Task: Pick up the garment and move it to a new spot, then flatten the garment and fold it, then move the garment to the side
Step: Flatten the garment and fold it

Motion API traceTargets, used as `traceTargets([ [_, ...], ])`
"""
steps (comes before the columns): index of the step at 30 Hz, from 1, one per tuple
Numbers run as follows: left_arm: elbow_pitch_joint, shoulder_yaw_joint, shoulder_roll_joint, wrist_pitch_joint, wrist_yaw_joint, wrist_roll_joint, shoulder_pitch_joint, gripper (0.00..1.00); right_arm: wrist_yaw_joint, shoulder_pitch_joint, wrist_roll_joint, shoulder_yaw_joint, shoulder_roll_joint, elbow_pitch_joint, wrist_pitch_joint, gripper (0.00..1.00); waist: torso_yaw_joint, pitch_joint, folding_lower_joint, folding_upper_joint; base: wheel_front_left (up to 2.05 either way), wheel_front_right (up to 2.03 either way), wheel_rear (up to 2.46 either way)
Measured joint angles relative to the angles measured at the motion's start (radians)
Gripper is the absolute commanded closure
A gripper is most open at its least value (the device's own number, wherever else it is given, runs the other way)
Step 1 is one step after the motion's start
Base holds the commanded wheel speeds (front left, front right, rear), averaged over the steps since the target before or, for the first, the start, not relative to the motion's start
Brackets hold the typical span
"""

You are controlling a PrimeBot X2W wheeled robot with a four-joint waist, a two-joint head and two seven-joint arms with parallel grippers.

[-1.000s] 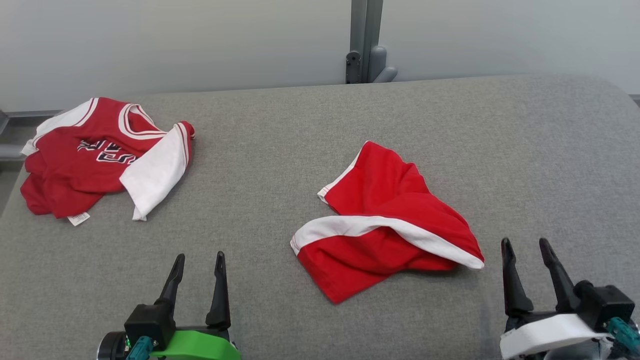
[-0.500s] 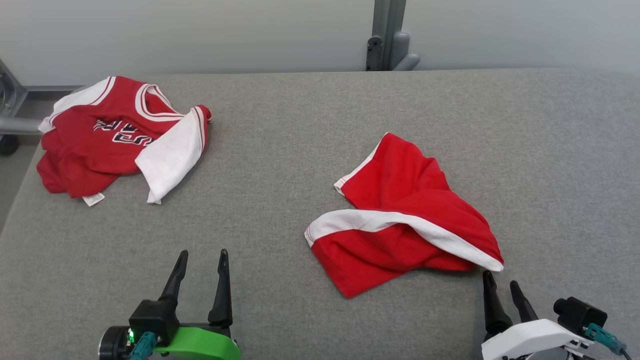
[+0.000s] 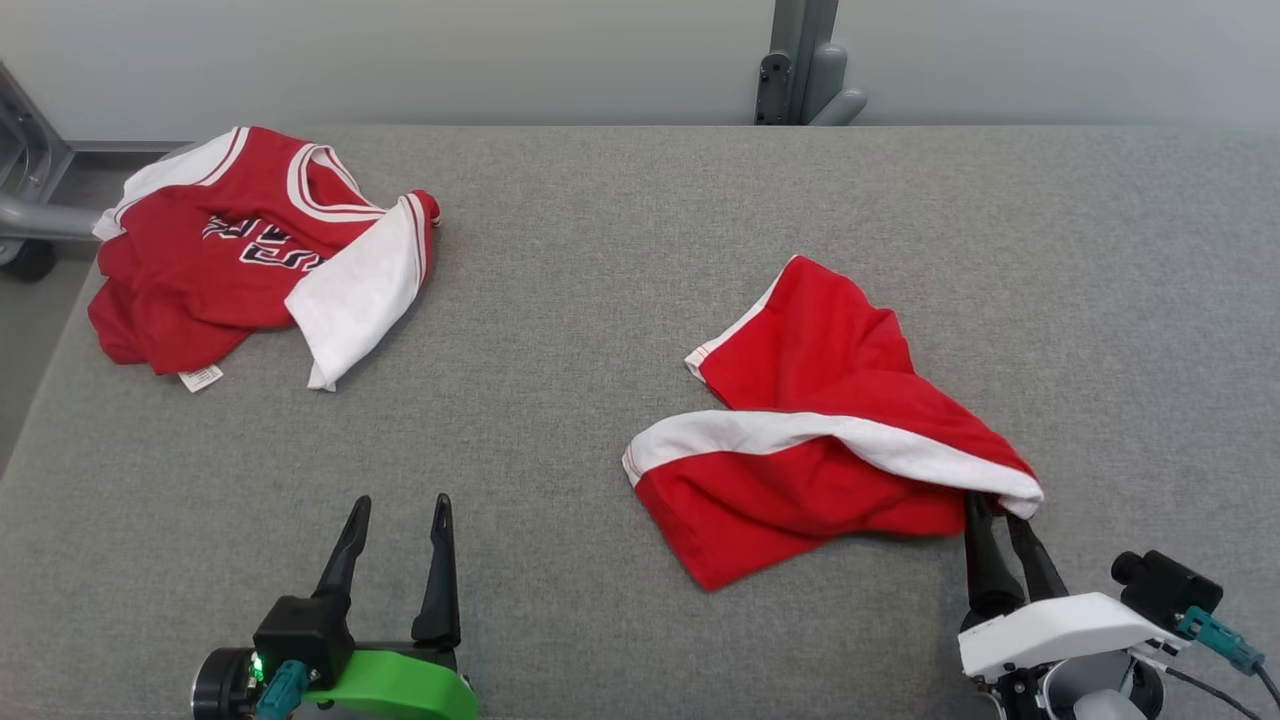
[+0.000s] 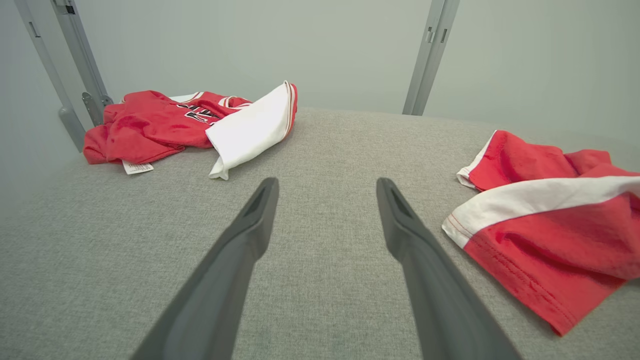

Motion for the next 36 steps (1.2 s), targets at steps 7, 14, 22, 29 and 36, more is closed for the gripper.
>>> traceTargets([
  [7,-0.002,0.005,0.000,0.000,0.000,0.000,0.000,0.00,0.000,0.020,0.011,-0.010,0.000,-0.096,0.000,0.14,-0.010,0.003,0.0000,0.0000,0.00,0.00,0.00],
  [14,0.000,0.001,0.000,0.000,0.000,0.000,-0.008,0.00,0.000,0.012,0.097,-0.030,0.000,-0.123,0.000,0.22,-0.017,0.009,0.0000,0.0000,0.00,0.00,0.00],
  [22,0.009,-0.004,0.000,0.000,0.000,0.000,-0.012,0.00,0.000,-0.031,0.132,-0.066,0.000,-0.115,0.000,0.57,-0.006,0.010,0.0000,0.0000,0.00,0.00,0.00],
  [29,0.014,-0.007,0.000,0.000,0.000,0.000,-0.013,0.00,0.000,-0.060,0.146,-0.078,0.000,-0.081,0.000,0.76,0.005,0.003,0.0000,0.0000,0.00,0.00,0.00],
  [36,0.019,-0.011,0.000,0.000,-0.001,0.007,-0.011,0.00,0.000,-0.090,0.193,-0.080,0.000,-0.048,0.000,0.79,0.007,-0.003,0.0001,0.0000,0.00,0.00,0.00],
])
